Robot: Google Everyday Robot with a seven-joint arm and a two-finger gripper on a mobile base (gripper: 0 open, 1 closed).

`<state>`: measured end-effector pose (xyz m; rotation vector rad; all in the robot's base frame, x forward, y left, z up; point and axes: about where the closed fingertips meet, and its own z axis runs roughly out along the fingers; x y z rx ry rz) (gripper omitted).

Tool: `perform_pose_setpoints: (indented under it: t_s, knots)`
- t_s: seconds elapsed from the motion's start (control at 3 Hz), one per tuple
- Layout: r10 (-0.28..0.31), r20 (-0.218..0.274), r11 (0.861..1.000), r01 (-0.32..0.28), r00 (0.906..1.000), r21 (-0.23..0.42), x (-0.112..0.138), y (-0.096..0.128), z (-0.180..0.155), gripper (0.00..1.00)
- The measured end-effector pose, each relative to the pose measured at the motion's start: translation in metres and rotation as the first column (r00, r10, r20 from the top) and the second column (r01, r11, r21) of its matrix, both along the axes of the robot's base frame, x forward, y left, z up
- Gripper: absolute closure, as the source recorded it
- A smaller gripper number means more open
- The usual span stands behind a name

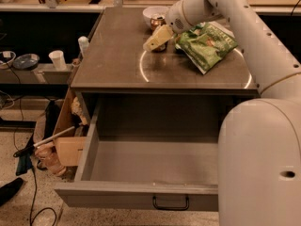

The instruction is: Place orange can into top drawer

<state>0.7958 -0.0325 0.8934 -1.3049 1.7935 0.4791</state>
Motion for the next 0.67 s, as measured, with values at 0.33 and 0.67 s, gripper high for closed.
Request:
perform_pose_setpoints:
  t_s: [0.33,0.67]
  knots:
    - [0.019,0.015,1.0,-0.019,0.9997,-0.007,0.001,0.008,0.0,0.0]
    - [0.036,0.062,0.996,-0.031,0.9974,-0.087,0.019,0.019,-0.014,0.0]
